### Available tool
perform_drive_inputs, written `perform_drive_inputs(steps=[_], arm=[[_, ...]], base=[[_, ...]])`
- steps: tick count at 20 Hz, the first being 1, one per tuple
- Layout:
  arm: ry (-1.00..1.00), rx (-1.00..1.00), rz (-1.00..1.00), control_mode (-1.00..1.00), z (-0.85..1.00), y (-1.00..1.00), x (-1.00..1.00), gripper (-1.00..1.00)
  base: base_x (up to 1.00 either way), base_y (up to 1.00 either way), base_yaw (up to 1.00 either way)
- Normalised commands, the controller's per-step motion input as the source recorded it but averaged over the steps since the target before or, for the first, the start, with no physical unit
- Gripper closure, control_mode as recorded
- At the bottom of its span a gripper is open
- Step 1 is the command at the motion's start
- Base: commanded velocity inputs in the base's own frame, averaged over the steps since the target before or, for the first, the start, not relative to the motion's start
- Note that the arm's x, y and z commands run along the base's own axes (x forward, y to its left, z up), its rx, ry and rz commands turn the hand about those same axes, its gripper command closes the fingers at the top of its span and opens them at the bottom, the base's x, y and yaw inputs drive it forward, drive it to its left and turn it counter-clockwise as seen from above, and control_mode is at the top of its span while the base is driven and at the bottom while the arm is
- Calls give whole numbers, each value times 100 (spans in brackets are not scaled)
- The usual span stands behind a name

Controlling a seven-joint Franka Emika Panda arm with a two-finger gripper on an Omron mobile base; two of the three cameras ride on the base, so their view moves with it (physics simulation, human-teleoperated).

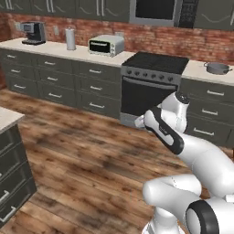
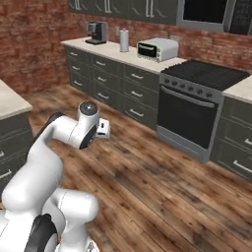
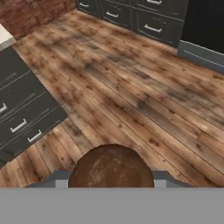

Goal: Turn on the sink faucet. Then move the mushroom from the counter to the sink. Turn off the sink. Move the vegetable from the sink to the pot next to the stove. Finally move the pot to the rear right burner.

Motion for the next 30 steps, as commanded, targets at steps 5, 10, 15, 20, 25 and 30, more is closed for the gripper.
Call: perform_drive_inputs(steps=[5,10,15,20,25,30], arm=[[0,0,0,100,0,0,0,100],[0,0,0,100,0,0,0,100],[0,0,0,100,0,0,0,100],[0,0,0,100,0,0,0,100],[0,0,0,100,0,0,0,100],[0,0,0,100,0,0,0,100]], base=[[65,-6,-45],[79,0,-41],[88,10,-38],[90,22,-34],[90,27,-31],[88,46,-29]])
